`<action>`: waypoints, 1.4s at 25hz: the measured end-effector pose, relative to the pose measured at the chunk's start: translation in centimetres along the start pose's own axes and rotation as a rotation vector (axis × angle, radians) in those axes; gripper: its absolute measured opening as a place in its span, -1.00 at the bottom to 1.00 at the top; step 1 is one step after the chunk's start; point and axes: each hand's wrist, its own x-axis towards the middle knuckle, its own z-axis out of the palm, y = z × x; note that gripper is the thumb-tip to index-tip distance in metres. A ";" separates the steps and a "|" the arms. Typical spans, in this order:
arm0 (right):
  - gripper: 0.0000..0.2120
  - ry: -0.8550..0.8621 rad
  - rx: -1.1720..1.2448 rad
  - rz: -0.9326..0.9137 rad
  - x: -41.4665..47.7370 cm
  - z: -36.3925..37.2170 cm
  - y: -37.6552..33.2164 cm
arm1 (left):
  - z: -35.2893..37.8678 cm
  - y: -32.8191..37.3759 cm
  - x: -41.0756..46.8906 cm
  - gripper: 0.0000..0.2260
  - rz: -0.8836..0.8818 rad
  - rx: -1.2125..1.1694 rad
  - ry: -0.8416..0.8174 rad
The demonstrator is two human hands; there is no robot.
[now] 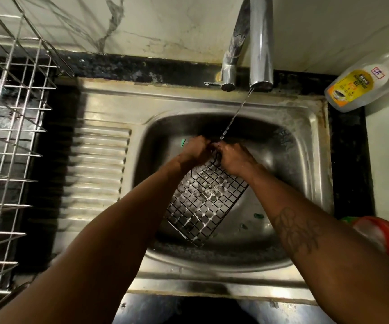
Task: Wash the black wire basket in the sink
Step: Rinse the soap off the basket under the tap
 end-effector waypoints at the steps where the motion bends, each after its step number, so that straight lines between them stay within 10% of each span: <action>1: -0.61 -0.020 0.020 0.020 0.1 -0.2 0.0 | 0.3 0.1 0.0 -0.75 -0.020 -0.012 0.033; 7: -0.76 0.112 -0.170 0.191 -0.7 -1.1 0.7 | 0.8 0.4 -0.3 -0.88 0.111 0.081 -0.159; 35: -0.83 0.095 -0.091 0.352 -0.9 -1.8 0.7 | 1.0 2.1 0.2 -0.67 0.106 0.327 0.021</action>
